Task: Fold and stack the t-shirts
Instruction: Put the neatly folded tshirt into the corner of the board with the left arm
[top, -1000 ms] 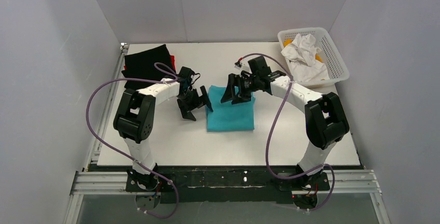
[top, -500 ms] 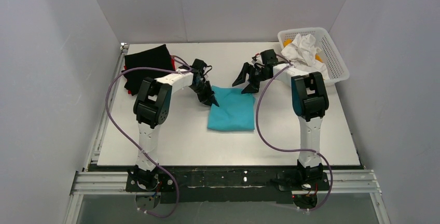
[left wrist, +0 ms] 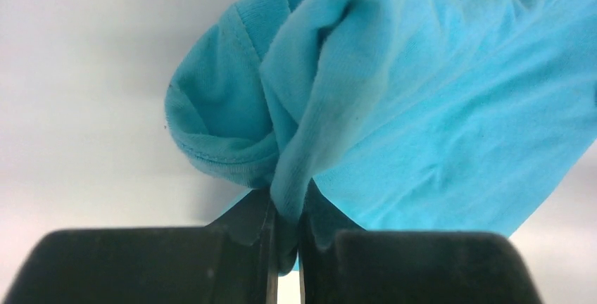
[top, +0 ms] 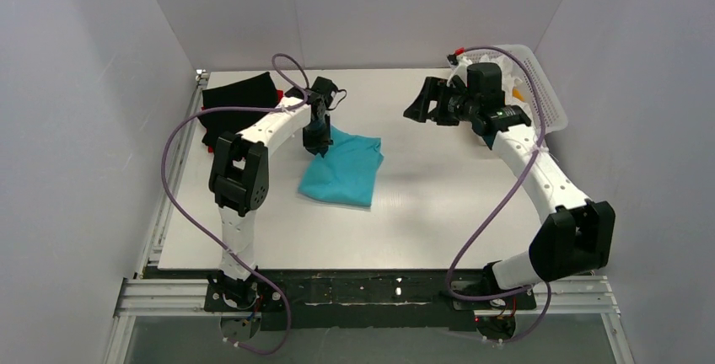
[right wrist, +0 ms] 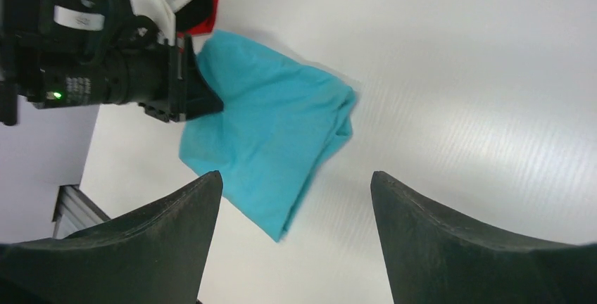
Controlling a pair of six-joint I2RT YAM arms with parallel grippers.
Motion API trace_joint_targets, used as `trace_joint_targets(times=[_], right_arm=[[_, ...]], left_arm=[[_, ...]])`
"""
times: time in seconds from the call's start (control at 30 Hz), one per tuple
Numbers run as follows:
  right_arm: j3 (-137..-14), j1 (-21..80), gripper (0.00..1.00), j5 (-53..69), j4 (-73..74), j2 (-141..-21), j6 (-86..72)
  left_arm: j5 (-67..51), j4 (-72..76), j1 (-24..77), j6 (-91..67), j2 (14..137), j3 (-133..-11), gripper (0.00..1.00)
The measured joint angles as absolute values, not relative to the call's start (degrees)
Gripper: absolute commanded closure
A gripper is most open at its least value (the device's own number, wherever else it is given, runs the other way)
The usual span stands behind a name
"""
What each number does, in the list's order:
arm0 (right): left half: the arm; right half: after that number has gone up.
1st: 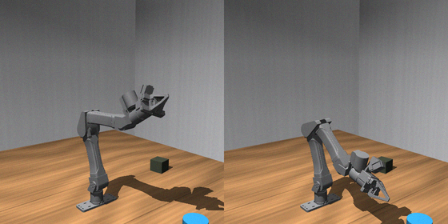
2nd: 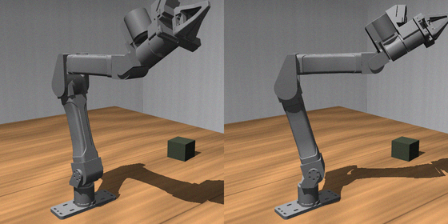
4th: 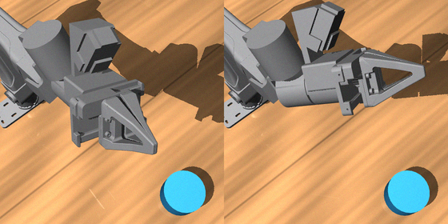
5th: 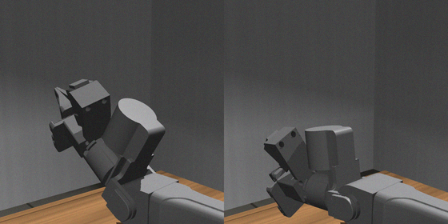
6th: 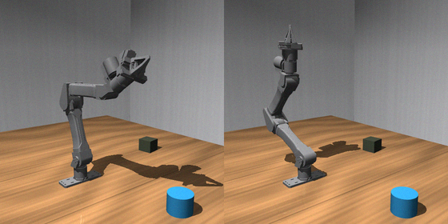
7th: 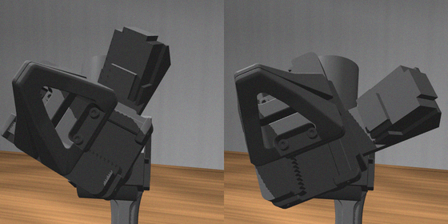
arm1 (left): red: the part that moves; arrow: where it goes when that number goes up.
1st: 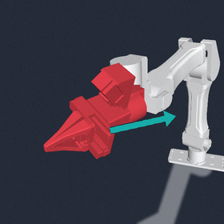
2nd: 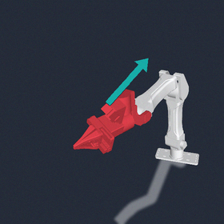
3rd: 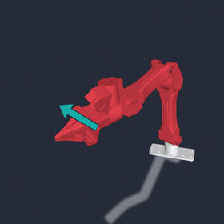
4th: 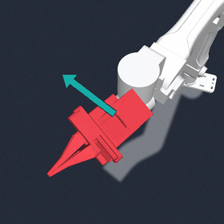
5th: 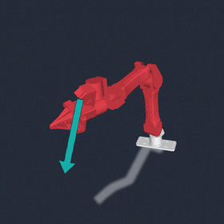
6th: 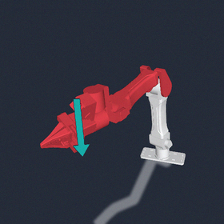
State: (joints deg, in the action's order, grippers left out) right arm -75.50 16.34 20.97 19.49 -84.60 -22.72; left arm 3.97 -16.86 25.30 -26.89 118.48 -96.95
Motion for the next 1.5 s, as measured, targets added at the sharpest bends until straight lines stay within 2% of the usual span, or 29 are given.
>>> trace_joint_targets(times=[0.13,0.37,0.73,1.07,1.5], right_arm=[[-70.8,16.4,0.14,17.1,19.2,-80.9,-21.8],[-67.6,16.3,0.14,10.9,22.2,-80.8,-19.1],[-67.6,16.3,0.14,5.2,23.1,-80.7,-16.3],[-67.6,16.3,0.15,0.0,24.0,-82.3,-15.9],[-67.8,16.2,0.14,-1.5,24.3,-86.7,-16.3]], left_arm=[[10.1,-18.9,25.2,-23.1,118.5,-101.0,1.0],[20.4,-23.5,24.8,-15.8,122.8,-117.0,1.0],[24.9,-25.8,19.9,-10.7,128.0,-128.9,1.0],[27.5,-25.3,14.4,-11.4,128.2,-131.6,1.0],[28.5,-24.1,13.6,-10.9,127.9,-135.7,1.0]])
